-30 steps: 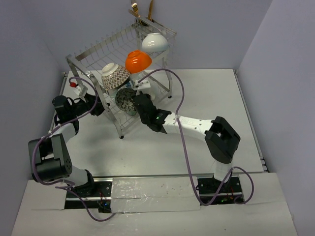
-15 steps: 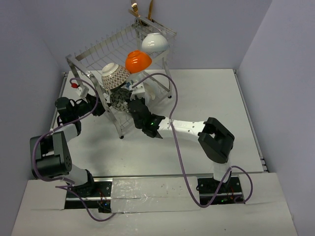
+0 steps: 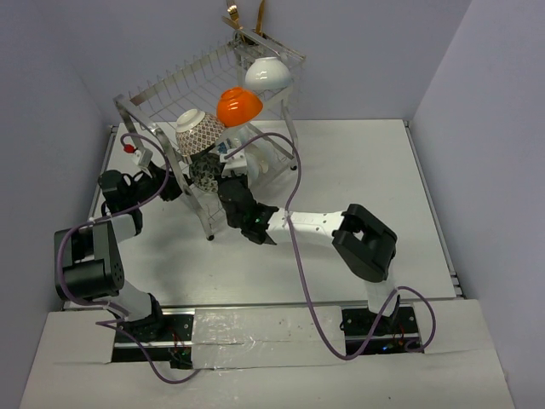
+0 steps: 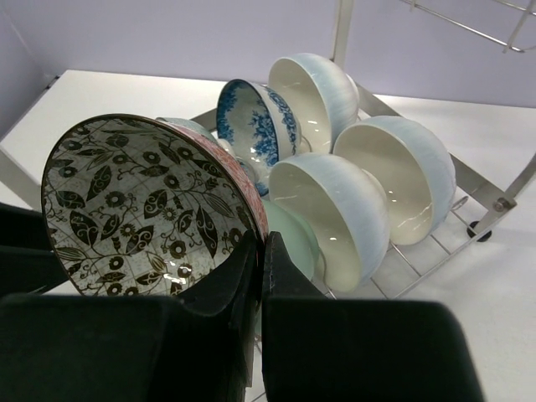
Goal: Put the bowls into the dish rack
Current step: Pass from the right arm to the left
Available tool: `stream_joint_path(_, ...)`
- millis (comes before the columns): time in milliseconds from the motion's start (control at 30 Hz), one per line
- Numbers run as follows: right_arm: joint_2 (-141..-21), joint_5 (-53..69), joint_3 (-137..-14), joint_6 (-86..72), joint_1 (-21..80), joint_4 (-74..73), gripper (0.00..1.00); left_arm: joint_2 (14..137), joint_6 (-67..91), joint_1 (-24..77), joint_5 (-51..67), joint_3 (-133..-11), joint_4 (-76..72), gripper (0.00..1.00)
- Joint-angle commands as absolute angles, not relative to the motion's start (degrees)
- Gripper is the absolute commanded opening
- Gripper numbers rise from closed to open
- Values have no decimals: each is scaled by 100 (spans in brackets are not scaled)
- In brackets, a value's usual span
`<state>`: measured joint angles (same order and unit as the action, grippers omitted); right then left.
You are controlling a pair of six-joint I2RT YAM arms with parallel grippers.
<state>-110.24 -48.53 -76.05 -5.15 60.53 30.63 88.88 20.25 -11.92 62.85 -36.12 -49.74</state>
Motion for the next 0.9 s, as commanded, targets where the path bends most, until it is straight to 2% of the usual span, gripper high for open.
stream_joint_path(0, -11153, -5317, -7734, -422, 6152, 3779, 0, 8798, 2303, -1125, 6425, -3560, -5327, 47)
stream_joint_path(167, -11197, -5484, -7743, -378, 6152, 3867, 0, 8710, 2485, -1318, 6161, -3498, -5360, 49)
stream_joint_path(200, -11197, -5493, -7726, -395, 6152, 3867, 0, 8736, 2731, -1397, 6161, -3446, -5657, 52)
stream_joint_path(300, -11188, -5388, -7725, -413, 6152, 3867, 0, 8798, 2918, -1450, 6406, -3392, -6055, 55)
stream_joint_path(500, -11215, -5195, -7752, -369, 6161, 3885, 0, 8789, 2681, -1363, 6732, -3472, -5819, 57)
stream_joint_path(700, -11233, -5054, -7770, -369, 6161, 3893, 0, 8754, 1978, -1117, 6531, -3656, -4817, 53)
stream_joint_path(867, -11250, -5036, -7734, -360, 6161, 3920, 0, 8824, 2197, -1072, 6241, -3613, -5088, 45)
